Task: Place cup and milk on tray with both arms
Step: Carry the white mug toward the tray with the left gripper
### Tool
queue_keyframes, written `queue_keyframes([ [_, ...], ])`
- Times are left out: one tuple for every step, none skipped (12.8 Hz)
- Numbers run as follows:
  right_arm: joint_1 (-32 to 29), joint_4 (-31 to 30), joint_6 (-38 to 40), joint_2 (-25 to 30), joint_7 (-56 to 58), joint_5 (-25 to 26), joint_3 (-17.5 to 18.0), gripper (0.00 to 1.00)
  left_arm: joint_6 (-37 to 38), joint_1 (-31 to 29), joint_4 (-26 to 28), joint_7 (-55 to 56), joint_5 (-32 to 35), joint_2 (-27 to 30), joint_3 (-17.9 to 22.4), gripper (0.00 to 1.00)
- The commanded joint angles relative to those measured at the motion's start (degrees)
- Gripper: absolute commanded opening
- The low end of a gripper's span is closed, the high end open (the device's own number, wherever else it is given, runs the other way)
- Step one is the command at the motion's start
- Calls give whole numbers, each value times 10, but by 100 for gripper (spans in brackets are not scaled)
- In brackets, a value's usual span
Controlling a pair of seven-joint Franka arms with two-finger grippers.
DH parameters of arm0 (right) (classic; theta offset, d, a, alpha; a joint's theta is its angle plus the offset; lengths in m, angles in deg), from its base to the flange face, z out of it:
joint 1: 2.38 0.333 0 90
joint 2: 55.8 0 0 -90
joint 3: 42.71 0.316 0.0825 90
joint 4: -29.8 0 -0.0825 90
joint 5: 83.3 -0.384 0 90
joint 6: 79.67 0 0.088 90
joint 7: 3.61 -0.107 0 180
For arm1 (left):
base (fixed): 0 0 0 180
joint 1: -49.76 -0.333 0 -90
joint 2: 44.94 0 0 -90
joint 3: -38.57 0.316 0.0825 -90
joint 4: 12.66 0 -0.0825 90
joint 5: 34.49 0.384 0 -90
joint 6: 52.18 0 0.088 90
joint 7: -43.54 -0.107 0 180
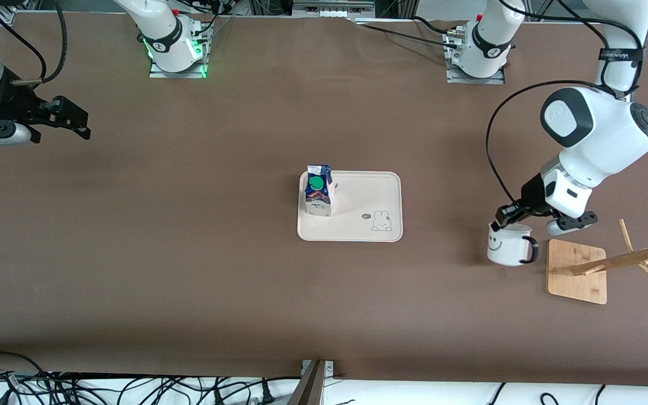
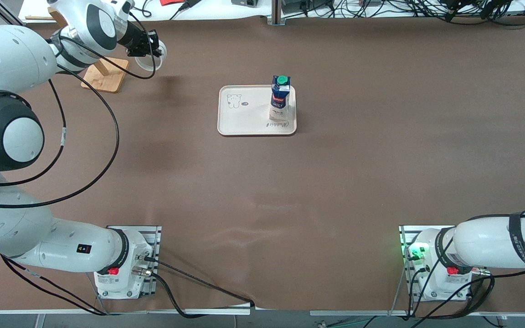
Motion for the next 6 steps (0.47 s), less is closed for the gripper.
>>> queue_keyframes([
  [-7, 12, 3, -4, 5, 3, 6, 100, 120, 19, -67, 15, 164, 3, -15, 0],
  [-7, 12, 3, -4, 5, 3, 6, 100, 147, 20, -80, 17, 194, -1, -31, 0],
  [-7, 12, 3, -4, 5, 3, 6, 100, 156, 20, -83, 20, 194, 0, -36, 0],
  [-7, 12, 3, -4, 5, 3, 6, 100, 171, 20, -84, 31, 195, 3, -37, 0],
  [-7, 12, 3, -4, 5, 3, 6, 100, 184, 23, -84, 41, 200, 3, -40, 0],
  [-7, 12, 3, -4, 5, 3, 6, 100, 185, 23, -84, 42, 201, 3, -41, 0],
])
